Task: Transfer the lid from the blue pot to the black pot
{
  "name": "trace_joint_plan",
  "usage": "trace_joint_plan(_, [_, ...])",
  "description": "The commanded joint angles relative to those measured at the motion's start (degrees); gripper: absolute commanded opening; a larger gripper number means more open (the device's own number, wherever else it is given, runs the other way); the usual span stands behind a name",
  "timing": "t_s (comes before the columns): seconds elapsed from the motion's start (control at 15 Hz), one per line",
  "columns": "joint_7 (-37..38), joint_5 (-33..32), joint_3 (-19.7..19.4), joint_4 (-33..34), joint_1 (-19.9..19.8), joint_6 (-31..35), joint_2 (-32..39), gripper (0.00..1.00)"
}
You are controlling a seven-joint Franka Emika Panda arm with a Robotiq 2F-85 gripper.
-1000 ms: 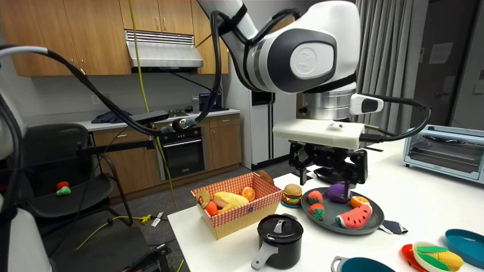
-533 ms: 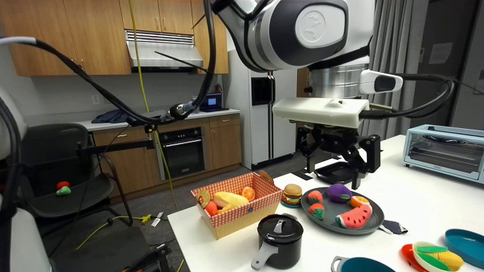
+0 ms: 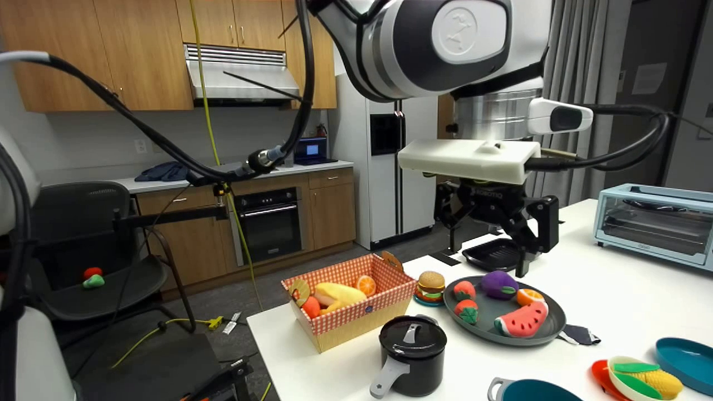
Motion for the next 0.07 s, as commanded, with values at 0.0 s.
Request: trace_joint_plan(0.0, [0.1, -0.1, -0.4, 0.0, 0.4, -0.1, 0.0, 1.00])
